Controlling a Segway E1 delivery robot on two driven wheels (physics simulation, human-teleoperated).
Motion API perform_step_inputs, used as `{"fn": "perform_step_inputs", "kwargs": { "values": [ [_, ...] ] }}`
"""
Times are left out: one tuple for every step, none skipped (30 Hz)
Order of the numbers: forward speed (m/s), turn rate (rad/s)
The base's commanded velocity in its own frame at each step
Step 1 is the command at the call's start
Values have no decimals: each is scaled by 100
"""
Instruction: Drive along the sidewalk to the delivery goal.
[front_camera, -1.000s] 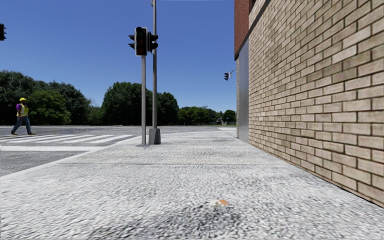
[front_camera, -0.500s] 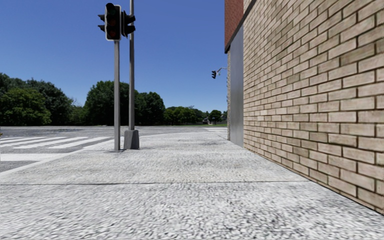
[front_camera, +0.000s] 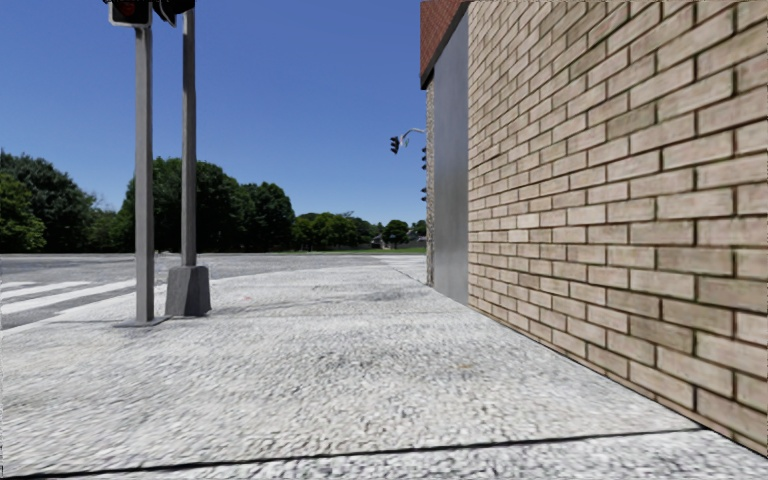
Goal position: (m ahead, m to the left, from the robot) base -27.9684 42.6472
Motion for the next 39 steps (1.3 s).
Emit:
{"fn": "perform_step_inputs", "kwargs": {
  "values": [
    [200, -31],
    [200, -31],
    [200, -31],
    [200, -31],
    [200, -31],
    [200, -29],
    [200, -25],
    [200, -24],
    [200, -24],
    [200, -24],
    [200, -24],
    [200, -7],
    [200, -7],
    [200, 0],
    [200, 0],
    [200, 0],
    [200, 0],
    [200, 0],
    [200, 0],
    [200, 0],
    [200, 0],
    [186, 0],
    [186, 0],
    [159, 7],
    [127, 24],
    [114, 35],
    [114, 35],
    [107, 40],
    [106, 46],
    [105, 51],
    [105, 51],
    [105, 58],
    [105, 60],
    [105, 60],
    [105, 61],
    [108, 61],
    [115, 61],
    [115, 61],
    [122, 61]
  ]
}}
